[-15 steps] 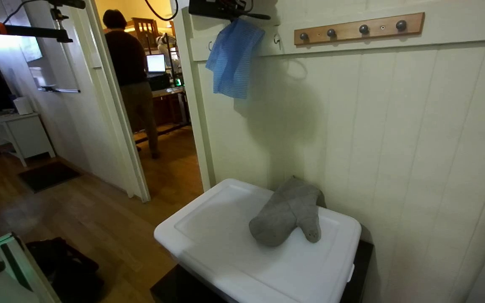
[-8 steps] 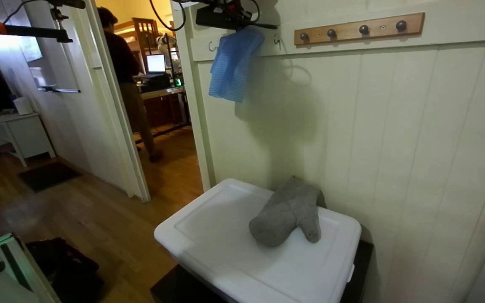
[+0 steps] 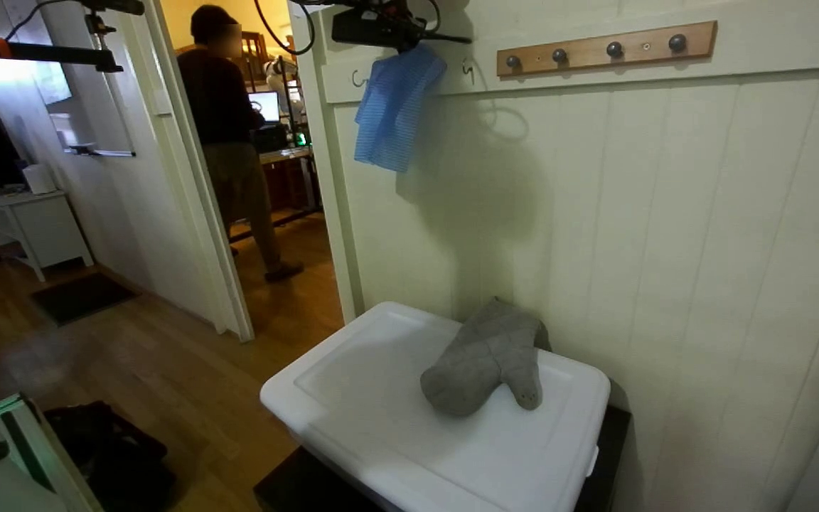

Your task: Hang the blue rag on the second hook

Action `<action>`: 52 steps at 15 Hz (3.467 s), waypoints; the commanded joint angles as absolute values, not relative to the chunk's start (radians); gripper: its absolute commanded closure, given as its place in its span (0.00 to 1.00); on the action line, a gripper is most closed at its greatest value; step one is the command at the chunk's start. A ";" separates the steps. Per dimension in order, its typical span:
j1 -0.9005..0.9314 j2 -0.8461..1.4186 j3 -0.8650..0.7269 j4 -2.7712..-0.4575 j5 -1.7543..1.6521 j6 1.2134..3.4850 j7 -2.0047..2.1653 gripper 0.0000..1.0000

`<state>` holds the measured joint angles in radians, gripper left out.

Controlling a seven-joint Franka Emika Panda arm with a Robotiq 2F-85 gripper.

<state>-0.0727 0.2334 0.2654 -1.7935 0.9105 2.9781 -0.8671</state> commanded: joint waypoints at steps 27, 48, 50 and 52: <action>-0.069 0.145 0.277 -1.828 0.911 2.934 -0.683 0.00; -0.108 0.174 0.242 -1.737 0.878 2.605 -0.381 0.00; -0.105 0.170 0.230 -1.738 0.843 2.587 -0.326 0.00; -0.056 0.165 0.169 -1.734 0.819 2.560 -0.278 0.00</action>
